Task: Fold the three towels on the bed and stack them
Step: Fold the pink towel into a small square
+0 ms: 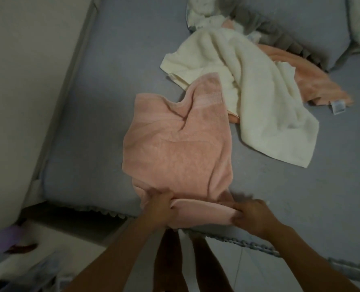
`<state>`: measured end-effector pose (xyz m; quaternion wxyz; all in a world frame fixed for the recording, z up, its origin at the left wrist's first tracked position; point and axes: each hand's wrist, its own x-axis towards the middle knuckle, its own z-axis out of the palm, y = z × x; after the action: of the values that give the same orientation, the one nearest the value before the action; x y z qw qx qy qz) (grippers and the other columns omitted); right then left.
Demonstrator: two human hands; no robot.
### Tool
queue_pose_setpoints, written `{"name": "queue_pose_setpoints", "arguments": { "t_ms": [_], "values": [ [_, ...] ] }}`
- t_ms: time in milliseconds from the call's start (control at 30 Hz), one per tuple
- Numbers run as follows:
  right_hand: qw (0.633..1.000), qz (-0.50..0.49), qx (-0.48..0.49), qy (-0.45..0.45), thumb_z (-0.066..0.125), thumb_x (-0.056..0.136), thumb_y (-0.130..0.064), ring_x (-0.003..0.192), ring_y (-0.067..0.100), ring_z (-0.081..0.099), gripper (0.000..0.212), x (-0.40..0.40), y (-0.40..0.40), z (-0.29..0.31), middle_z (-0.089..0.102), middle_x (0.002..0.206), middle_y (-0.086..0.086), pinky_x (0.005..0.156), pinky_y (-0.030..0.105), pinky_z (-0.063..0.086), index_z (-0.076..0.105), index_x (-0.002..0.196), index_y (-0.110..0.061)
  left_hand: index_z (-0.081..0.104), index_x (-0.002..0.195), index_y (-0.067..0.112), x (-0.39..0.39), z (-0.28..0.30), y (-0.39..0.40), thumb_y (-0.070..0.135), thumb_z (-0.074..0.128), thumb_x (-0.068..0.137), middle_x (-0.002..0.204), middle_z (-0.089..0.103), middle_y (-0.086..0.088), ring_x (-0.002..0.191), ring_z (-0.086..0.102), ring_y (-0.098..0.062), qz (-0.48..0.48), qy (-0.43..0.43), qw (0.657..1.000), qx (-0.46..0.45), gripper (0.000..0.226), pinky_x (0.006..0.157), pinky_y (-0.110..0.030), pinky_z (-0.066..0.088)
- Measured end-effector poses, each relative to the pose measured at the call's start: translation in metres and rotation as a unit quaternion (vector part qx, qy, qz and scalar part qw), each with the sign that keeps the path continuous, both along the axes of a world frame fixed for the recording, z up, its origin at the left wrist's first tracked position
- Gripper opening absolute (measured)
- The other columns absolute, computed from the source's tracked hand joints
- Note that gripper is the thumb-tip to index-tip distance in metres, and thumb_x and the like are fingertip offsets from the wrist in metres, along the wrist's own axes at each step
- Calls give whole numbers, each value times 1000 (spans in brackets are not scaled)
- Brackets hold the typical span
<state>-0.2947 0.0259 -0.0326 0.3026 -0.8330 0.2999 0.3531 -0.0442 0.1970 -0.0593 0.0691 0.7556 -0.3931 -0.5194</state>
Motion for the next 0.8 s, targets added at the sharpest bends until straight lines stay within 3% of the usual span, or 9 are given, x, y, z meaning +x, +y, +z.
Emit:
{"name": "queue_pose_setpoints", "arguments": {
  "t_ms": [67, 167, 233, 300, 400, 500, 600, 667, 800],
  "values": [
    [994, 55, -59, 76, 36, 87, -45, 108, 21, 57, 52, -9, 2, -6, 66, 112, -4, 104, 40, 28, 35, 136, -63, 65, 119, 21, 14, 6, 25, 19, 55, 86, 112, 63, 4, 104, 59, -16, 65, 46, 997, 16, 34, 85, -29, 46],
    [992, -5, -51, 116, 42, 86, -47, 113, 18, 55, 40, -13, 1, -11, 66, 115, -7, 110, 44, 23, 59, 121, -41, 65, 102, 21, 27, 14, 60, 20, 59, 85, 100, 61, 1, 93, 56, -14, 110, 72, 988, 80, 18, 77, -30, 46],
    [994, -27, -18, 101, 46, 86, -45, 110, 14, 58, 29, -14, -2, -7, 66, 108, -10, 110, 42, 24, 59, 111, -37, 67, 98, 18, 34, 22, 77, 28, 58, 73, 95, 64, 0, 90, 59, -14, 132, 101, 979, 118, 29, 76, -29, 46],
    [995, -42, 24, 87, 52, 85, -41, 98, 14, 62, 8, -12, -11, 2, 66, 96, -9, 93, 33, 37, 56, 90, -38, 70, 104, 17, 40, 28, 91, 30, 54, 64, 99, 68, -3, 94, 63, -17, 162, 122, 970, 133, 45, 78, -30, 47],
    [990, -80, 89, 78, 60, 80, -34, 73, 10, 57, 19, -8, -22, 13, 59, 77, -8, 61, 24, 39, 48, 65, -33, 71, 95, 18, 44, 31, 106, 29, 58, 67, 91, 69, -3, 90, 65, -23, 240, 102, 957, 126, 33, 70, -27, 49],
    [987, -112, 105, 41, 63, 83, -32, 67, 11, 58, 18, 6, -30, 21, 63, 73, -5, 60, 27, 41, 58, 67, -25, 70, 94, 22, 51, 33, 102, 21, 65, 81, 91, 72, 4, 88, 67, -19, 386, 92, 916, 54, 14, 63, -18, 51],
    [957, -259, 105, -75, 70, 85, -26, 65, 5, 62, 14, 29, -42, 30, 68, 69, -8, 58, 19, 44, 66, 72, -26, 69, 93, 25, 70, 34, 79, 20, 63, 93, 89, 73, -2, 85, 69, -24, 474, 45, 879, -24, 9, 65, -32, 56],
    [925, -342, 87, -141, 70, 86, -26, 65, 6, 62, 12, 52, -55, 36, 69, 69, -8, 57, 20, 45, 68, 74, -25, 67, 93, 26, 87, 35, 58, 29, 59, 96, 88, 70, -2, 81, 65, -23, 492, -3, 869, -50, 9, 67, -37, 54],
    [880, -431, 17, -200, 64, 88, -36, 75, 11, 63, 18, 101, -82, 34, 70, 80, -6, 66, 34, 51, 71, 87, -19, 61, 92, 39, 123, 38, 17, 51, 55, 92, 89, 60, 22, 84, 55, 2, 472, -14, 876, -97, 14, 67, -20, 40]
  ]
}}
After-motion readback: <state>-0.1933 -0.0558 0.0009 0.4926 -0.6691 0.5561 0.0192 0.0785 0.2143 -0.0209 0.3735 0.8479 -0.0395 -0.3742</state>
